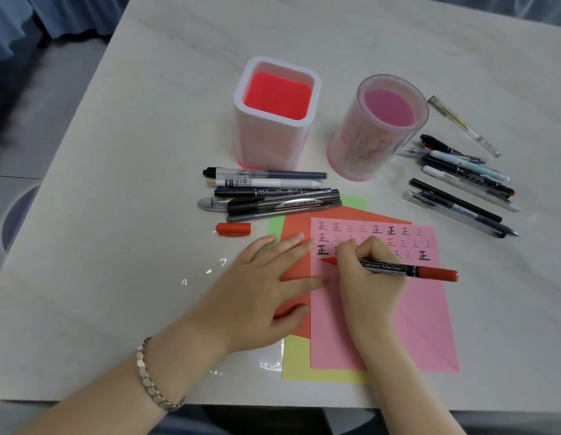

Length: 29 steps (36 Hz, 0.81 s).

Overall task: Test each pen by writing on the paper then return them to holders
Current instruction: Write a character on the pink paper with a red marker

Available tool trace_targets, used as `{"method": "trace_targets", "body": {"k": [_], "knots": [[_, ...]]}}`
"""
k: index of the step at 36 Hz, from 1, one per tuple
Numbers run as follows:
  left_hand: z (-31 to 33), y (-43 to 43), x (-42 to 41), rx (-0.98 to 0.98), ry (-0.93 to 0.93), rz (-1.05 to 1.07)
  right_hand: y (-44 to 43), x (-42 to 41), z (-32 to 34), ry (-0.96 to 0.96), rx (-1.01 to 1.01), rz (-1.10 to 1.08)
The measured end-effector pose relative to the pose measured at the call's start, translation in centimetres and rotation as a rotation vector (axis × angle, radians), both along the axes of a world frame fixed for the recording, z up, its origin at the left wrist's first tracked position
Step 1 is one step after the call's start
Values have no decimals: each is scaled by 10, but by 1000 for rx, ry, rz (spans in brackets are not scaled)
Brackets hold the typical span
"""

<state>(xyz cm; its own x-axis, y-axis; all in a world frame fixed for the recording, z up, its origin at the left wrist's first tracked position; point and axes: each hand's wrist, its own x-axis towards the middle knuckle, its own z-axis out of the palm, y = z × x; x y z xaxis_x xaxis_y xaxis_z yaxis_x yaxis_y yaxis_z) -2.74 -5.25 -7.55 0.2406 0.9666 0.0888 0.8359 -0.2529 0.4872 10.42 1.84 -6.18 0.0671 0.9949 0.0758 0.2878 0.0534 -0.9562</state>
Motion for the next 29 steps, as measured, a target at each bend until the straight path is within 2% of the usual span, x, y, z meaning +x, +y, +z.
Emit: {"method": "trace_targets", "body": {"k": [29], "knots": [[-1, 1, 0, -1, 2, -4, -1, 2, -4, -20, -13, 17]]}}
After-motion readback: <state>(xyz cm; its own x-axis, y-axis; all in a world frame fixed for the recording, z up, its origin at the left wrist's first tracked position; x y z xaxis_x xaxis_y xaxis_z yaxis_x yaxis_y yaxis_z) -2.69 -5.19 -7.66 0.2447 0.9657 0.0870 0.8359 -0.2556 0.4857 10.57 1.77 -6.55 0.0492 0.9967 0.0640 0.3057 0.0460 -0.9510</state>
